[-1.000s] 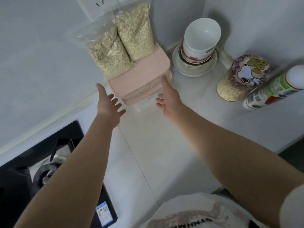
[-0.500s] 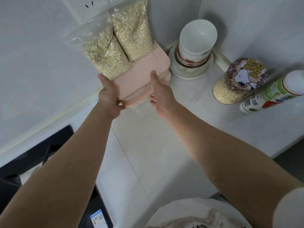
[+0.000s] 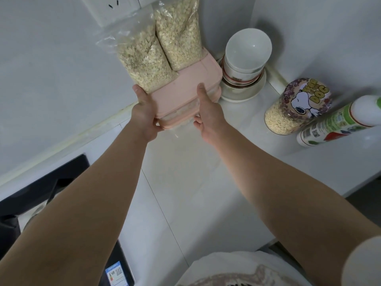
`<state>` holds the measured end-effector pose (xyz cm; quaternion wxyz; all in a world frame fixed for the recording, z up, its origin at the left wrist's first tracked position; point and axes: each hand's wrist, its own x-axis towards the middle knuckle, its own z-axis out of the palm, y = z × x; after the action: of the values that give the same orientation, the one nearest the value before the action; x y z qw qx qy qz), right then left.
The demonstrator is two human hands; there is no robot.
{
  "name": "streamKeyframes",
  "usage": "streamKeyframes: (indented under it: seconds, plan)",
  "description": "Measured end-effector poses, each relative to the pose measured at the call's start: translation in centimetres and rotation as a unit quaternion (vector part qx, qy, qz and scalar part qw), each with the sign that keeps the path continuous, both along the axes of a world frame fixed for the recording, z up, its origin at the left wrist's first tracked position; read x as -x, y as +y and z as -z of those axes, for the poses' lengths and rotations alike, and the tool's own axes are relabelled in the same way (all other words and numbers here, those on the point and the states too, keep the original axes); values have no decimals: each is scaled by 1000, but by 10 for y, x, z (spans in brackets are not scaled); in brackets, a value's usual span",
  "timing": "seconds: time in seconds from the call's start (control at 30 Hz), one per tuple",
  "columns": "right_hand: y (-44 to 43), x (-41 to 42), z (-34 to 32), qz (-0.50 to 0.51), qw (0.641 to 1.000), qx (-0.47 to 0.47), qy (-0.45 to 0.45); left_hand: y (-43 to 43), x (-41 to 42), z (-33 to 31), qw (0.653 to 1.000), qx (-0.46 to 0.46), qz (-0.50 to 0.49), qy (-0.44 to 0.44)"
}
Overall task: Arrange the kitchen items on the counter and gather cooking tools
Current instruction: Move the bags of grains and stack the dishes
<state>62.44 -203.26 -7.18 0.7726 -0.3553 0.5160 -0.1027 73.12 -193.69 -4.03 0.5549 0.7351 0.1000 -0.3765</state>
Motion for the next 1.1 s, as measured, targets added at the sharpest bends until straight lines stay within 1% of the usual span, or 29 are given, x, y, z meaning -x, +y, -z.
streamKeyframes:
  seconds: [0.1,0.23,0.33,0.4,0.53,0.63,0.8,0.83,0.97,1.1]
  plan:
    - [3,3,-7,-6,1000,5,15,3,6,-6,1000,-13,-6,13]
    - [12,13,-16,-8,999,16,39,21,29,-16,998,-49,-40,17]
    - [33,23,-20,2,998,33,56,50,54,-16,998,-38,-35,33]
    - [51,29,-26,5,997,43,66,67,67,-19,998,-35,-33,28]
    - [94,39,-42,-9,995,76,63,104,80,-36,999,12,-44,12]
    - [125,49,-56,-23,988,137,64,138,90,-49,997,50,-51,2]
    - [182,73,-83,-61,978,186,76,190,112,-65,993,84,-71,41]
    - [189,77,-88,-67,976,191,74,196,117,-67,992,87,-72,47]
    - [234,82,-121,-109,969,209,72,238,137,-87,983,122,-126,50]
    - [273,87,-138,-120,977,172,33,284,155,-112,973,167,-155,45]
